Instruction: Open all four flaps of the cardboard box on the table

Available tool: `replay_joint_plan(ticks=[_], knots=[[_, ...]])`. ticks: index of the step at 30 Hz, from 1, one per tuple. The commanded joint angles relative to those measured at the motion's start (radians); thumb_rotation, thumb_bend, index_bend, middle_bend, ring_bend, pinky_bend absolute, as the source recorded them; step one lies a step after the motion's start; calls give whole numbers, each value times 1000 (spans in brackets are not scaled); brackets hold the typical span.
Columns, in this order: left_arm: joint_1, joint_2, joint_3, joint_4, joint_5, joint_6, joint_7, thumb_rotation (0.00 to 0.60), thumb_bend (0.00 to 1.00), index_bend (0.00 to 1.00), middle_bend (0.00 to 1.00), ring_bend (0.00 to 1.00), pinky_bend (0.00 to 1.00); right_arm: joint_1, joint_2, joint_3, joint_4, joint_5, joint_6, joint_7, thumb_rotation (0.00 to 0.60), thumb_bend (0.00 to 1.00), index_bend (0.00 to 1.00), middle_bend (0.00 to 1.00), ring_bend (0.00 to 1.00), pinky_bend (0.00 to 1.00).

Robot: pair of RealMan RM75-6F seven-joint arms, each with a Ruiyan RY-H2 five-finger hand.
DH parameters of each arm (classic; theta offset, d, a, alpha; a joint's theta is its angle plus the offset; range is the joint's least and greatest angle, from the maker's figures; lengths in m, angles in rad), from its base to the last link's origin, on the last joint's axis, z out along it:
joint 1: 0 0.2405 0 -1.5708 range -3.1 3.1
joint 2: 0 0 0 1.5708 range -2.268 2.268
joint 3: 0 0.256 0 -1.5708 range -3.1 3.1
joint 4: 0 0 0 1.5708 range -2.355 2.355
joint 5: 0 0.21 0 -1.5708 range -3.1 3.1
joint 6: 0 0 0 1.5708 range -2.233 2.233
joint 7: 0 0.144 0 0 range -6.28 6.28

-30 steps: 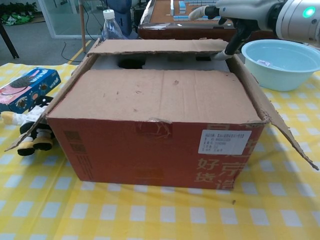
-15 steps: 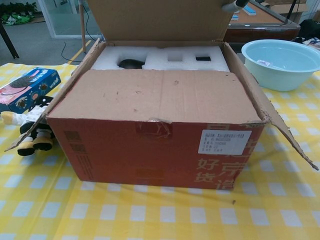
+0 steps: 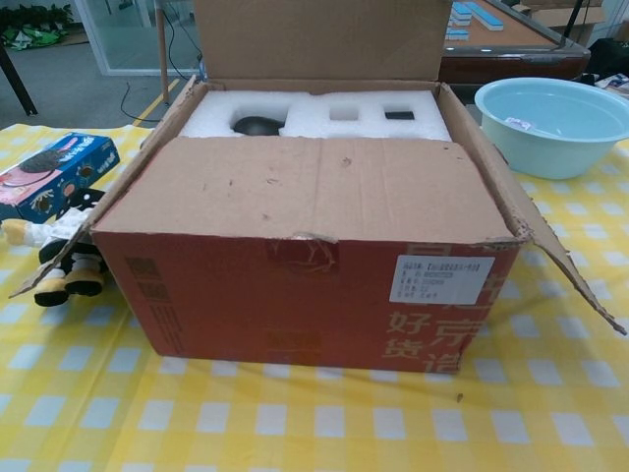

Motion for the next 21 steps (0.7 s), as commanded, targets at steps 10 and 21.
replay_joint_plan(ticks=[10, 21], knots=[[1, 3, -4, -6, 8, -10, 11, 238, 433, 328, 221, 96, 0, -30, 58, -3, -47, 8, 5, 4, 600, 281, 0, 14, 0, 87], [-2, 7, -12, -31, 18, -11, 37, 237, 433, 332, 220, 96, 0, -211, 359, -79, -532, -156, -19, 111, 600, 469, 54, 131, 8, 88]])
